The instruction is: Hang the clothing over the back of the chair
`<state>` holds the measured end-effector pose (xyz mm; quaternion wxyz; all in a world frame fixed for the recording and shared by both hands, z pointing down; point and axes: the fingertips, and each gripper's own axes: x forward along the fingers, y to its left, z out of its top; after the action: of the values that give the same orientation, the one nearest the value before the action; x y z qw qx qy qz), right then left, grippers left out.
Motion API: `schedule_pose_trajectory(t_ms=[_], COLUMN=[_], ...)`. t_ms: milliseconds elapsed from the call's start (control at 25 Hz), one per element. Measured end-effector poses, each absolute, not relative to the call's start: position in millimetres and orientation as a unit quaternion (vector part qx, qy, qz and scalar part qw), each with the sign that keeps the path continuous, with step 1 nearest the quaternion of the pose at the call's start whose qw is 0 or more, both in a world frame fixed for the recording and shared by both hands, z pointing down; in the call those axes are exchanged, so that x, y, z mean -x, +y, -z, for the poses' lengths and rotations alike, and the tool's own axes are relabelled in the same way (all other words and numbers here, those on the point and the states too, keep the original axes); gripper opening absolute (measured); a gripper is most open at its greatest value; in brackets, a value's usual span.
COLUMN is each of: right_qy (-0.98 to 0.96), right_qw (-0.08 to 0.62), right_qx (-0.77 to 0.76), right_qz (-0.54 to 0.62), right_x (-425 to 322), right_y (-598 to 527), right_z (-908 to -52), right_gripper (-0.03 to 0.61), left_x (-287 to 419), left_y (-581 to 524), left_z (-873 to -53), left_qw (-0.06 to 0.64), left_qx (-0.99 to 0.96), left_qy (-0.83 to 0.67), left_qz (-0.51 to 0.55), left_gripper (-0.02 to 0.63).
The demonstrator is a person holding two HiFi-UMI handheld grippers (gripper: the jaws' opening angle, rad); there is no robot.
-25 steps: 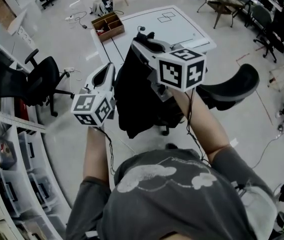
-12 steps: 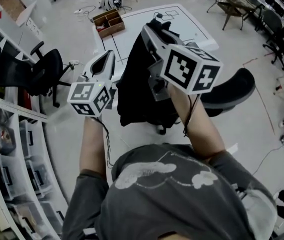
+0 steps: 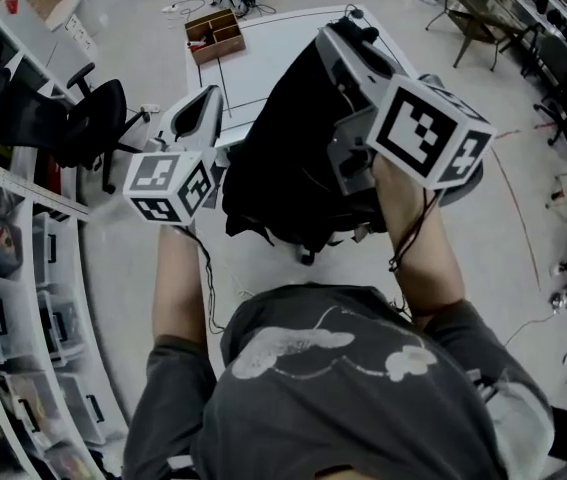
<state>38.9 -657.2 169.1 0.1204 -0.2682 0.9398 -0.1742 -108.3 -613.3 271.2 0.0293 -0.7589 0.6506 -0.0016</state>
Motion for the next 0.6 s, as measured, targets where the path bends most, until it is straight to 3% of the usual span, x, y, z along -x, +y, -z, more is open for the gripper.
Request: schedule_pose_trajectory(t_ms=[280, 600], right_qy=[0.968, 0.964], right_qw=[0.075, 0.114], right_qx=[0.229, 0.231], right_qz=[0.068, 0.068], right_x=[-76.5, -117.7], right_y=[-667.2, -679.1], right_z=[-165.6, -151.0], right_gripper=[-0.002, -0.002], left_x=[66.6, 54.9], left_y=[-607.9, -593.7], left_z=[-260.0, -247.6], left_qw=[0.042, 0.056], left_qx=[0.749, 0.752], left_qy=[0.661, 0.657], left_qz=[0.001, 0.001], left_gripper=[0.002, 0.002])
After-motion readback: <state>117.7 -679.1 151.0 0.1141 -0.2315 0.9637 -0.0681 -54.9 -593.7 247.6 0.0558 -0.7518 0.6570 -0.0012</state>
